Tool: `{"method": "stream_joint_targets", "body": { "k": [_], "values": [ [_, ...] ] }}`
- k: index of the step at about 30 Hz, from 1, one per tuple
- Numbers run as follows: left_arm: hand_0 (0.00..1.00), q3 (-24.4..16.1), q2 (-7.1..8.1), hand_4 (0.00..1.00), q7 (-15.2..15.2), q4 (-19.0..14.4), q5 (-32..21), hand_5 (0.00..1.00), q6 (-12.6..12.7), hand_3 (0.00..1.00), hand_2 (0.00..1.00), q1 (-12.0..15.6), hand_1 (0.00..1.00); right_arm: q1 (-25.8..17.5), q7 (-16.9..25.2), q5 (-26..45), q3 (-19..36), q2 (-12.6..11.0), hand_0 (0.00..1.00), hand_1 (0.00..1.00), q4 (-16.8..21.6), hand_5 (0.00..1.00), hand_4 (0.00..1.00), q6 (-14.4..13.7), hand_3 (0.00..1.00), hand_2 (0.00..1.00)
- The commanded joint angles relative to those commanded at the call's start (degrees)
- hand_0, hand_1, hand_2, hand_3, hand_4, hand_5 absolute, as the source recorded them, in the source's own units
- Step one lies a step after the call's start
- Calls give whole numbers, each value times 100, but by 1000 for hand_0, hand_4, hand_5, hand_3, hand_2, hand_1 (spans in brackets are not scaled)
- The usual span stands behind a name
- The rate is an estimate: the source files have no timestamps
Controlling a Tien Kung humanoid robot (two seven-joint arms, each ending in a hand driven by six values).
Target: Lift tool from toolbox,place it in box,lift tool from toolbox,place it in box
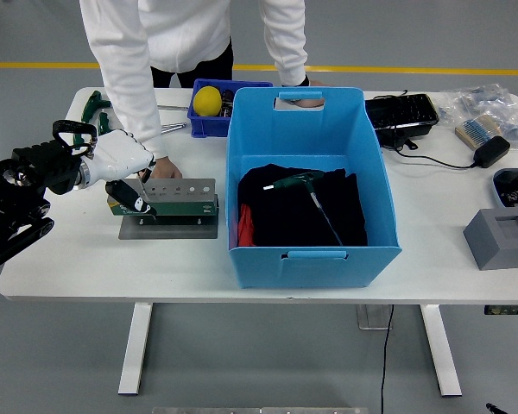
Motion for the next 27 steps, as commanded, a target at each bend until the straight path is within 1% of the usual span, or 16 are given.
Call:
{"method": "stream_joint_targets", "body": {
  "k": [1,6,7,12,13,18,19,24,25,27],
  "values": [
    [788,37,1,998,-1,24,-2,781,-3,436,538,-13,622,1,0,1,0,0,620,596,0,689,829,0,571,677],
    [788,152,1,998,9,79,8,781,-25,436,538,-58,622,3,-1,2,0,-2,620,596,1,689,829,-2,571,677],
    [788,169,1,998,9,85,12,785,-24,375,442,-68,548,4,-2,-2,4,-3,620,596,1,692,831,-2,572,677],
    [788,250,-14,998,-22,105,10,785,38,375,442,-116,548,5,-3,1,0,-4,620,596,2,692,831,-1,572,677],
    [783,268,-19,998,-33,111,10,789,58,315,363,-124,444,5,-3,3,-1,-5,620,596,3,693,832,-1,572,677],
    [783,364,-48,998,-74,167,19,789,127,315,363,-162,444,5,-8,-14,7,-4,620,596,3,693,832,-1,572,677],
    [774,377,-52,998,-84,184,22,792,144,267,315,-168,385,5,-9,-17,8,-4,619,596,3,694,833,-1,572,677],
    [774,448,-64,998,-131,262,10,792,218,267,315,-208,385,5,-13,-29,19,-4,619,596,4,694,833,-2,572,677],
    [756,456,-65,998,-136,271,8,791,227,229,292,-214,347,5,-13,-31,20,-4,619,596,4,694,833,-2,572,675],
    [756,477,-70,998,-164,295,-3,791,265,229,292,-229,347,6,-13,-30,20,-4,619,596,4,694,833,-3,572,675]
  ]
}}
